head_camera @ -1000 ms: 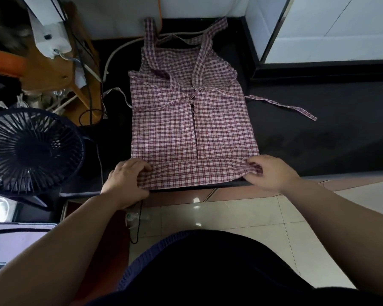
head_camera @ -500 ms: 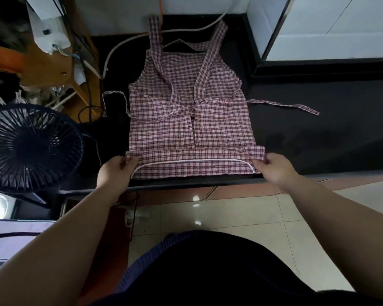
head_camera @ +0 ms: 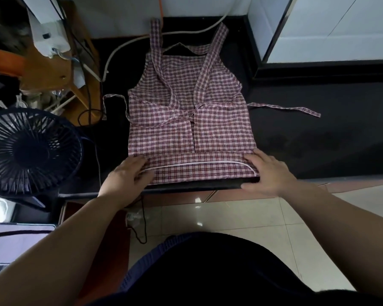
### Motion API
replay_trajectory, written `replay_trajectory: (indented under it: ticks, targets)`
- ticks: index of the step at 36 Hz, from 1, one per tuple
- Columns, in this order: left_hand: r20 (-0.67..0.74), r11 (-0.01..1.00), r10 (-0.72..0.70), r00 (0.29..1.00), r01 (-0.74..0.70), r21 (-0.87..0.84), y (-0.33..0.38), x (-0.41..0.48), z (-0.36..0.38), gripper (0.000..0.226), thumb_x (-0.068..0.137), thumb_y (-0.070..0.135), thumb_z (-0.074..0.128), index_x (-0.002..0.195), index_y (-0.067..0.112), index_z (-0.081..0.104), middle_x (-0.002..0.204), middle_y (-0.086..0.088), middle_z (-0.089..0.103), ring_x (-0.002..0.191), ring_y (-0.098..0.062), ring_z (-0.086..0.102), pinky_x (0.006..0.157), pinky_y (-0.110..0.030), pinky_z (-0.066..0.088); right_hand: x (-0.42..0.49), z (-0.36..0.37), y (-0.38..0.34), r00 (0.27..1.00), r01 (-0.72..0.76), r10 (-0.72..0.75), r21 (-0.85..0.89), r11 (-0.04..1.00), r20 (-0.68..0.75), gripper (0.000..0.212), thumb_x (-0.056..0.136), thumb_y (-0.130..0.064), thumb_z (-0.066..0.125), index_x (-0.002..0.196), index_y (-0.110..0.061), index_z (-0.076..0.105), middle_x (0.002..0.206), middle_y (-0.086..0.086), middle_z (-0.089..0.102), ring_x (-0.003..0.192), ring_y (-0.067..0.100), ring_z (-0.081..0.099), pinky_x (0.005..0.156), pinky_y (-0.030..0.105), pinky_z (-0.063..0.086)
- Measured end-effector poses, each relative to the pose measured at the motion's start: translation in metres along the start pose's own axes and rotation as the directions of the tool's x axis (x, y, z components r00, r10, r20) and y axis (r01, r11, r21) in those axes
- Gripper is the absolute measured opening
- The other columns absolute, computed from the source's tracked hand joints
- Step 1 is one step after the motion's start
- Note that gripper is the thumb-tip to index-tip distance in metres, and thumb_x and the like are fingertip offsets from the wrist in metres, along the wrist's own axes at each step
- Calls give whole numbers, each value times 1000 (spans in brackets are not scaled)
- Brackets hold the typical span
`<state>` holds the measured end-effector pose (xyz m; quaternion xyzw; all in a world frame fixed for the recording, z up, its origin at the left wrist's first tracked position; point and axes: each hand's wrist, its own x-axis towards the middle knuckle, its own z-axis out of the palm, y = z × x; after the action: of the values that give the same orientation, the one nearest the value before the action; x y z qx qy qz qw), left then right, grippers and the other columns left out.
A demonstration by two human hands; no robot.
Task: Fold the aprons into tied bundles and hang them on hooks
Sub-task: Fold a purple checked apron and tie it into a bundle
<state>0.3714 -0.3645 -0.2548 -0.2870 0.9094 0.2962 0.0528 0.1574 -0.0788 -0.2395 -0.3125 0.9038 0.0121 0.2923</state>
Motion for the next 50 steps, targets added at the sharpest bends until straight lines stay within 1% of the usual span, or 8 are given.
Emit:
replay_trajectory:
  ticks: [5,12,19,23,29,36,42,50]
  targets:
    - [204,961,-12,979,-46,274,1,-1,-11,105,70,61,73,152,32,15,158,11,14,145,-13,12,116,-39,19,4,-8,6,999,34,-34,-28,999,-2,75,87,-51,58,148,-27,22,155,0,21,133,24,38,110,43,28]
    - [144,952,-248,958,268,-149,9,12,-26,45,79,23,74,120,31,60,97,7,63,85,-15,60,67,-26,44,0,-13,4,981,-18,119,531,847,-156,22,87,-43,61,98,-24,60,90,-8,62,86,14,58,69,26,43]
    - [195,776,-384,902,430,-461,2,24,-33,9,88,38,67,91,32,63,98,3,66,95,-18,61,80,-32,47,6,-12,4,970,-113,241,862,495,-11,49,77,-40,75,115,-19,51,106,-7,61,95,12,58,82,26,40]
    - [158,728,-423,892,438,-528,2,25,-20,19,91,43,61,105,30,61,100,10,63,91,-13,59,80,-32,44,15,-8,6,958,-182,285,805,565,16,49,83,-32,69,127,-16,53,117,-2,60,107,19,57,87,29,40]
    - [-3,837,-465,885,439,-328,0,27,-10,38,92,50,54,90,13,60,81,-2,61,74,-21,56,59,-31,40,21,-7,2,928,-235,366,649,724,-72,30,95,-35,53,79,-10,51,78,3,54,78,21,52,55,29,36]
    - [-148,861,-507,849,507,-39,10,28,-6,45,91,54,52,109,12,53,99,-9,59,90,-30,55,67,-36,43,27,-11,-9,884,-406,467,460,789,-22,29,91,-42,53,98,-14,48,102,8,61,92,29,59,82,39,48]
    - [-166,977,13,986,23,212,23,33,-8,50,85,9,57,133,19,53,140,-7,42,128,-30,35,105,-44,31,28,-28,-28,941,-48,19,-79,996,-339,64,82,-21,64,140,-18,36,138,11,39,123,30,42,103,44,35]
    - [154,938,83,985,-129,322,34,55,-10,49,98,28,40,146,30,37,155,10,23,141,-17,18,115,-38,16,69,-48,-51,966,-49,139,376,925,-217,59,99,-25,45,150,-22,15,78,4,58,69,21,57,64,34,49]
